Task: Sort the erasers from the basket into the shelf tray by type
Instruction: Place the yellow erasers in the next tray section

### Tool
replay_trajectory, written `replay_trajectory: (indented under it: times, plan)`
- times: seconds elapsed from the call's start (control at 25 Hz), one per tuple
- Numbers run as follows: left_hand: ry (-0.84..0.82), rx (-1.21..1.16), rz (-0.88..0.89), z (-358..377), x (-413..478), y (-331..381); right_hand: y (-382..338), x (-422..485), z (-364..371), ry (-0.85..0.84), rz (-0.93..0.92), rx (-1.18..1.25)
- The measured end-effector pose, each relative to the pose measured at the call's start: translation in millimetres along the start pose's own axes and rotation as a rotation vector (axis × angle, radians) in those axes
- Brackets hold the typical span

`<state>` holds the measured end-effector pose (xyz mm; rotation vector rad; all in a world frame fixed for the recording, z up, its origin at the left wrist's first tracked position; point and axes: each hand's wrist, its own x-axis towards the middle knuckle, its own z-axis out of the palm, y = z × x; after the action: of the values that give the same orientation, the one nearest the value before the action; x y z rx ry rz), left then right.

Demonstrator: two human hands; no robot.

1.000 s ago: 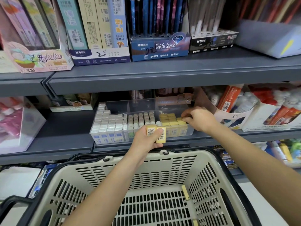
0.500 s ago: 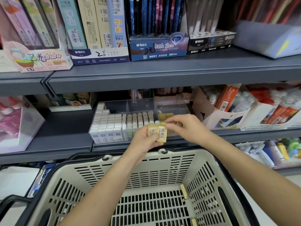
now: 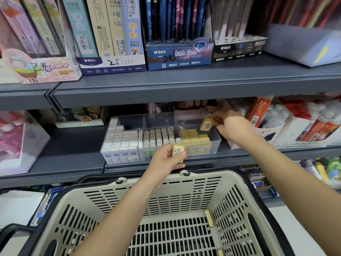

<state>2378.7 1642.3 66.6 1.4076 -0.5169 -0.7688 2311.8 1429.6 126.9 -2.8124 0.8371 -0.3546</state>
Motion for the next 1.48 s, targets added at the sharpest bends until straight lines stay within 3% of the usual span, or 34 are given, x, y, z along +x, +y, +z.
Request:
replay_trajectory:
  times: [0.24,0.44,0.52,0.6,0.72,0.84,0.96,1.16,1.28,1.48]
  plan:
    - [0.018,0.020,0.017,-1,1,-1,-9,10,27,-0.209,-0.055,-0.164]
    - [0.035,0.027,0.014,-2,3,-1,-7,13,29,-0.251,-0.145,-0.305]
    - [0.037,0.039,0.028,-2,2,-2,-12,4,24,-0.163,-0.153,-0.290]
    - [0.042,0.048,0.046,-1,2,-3,-20,-13,22,-0.037,-0.207,-0.084]
    - [0.032,0.089,0.073,2,2,-2,-41,-42,18,-0.151,-0.302,0.422]
    - [0.016,0.171,0.093,5,-1,0,-44,-55,19,-0.251,-0.291,0.480]
    - [0.073,0.271,0.120,-2,-9,3,-27,-46,9,-0.208,-0.200,0.530]
    - [0.235,0.444,0.204,-17,-34,-5,0,-13,-7,0.095,-0.095,0.103]
    - [0.248,0.413,0.226,-16,-48,-12,-3,-2,0,0.085,-0.112,-0.070]
    - [0.262,0.319,0.266,-17,-59,-17,-6,9,1,0.029,-0.091,-0.102]
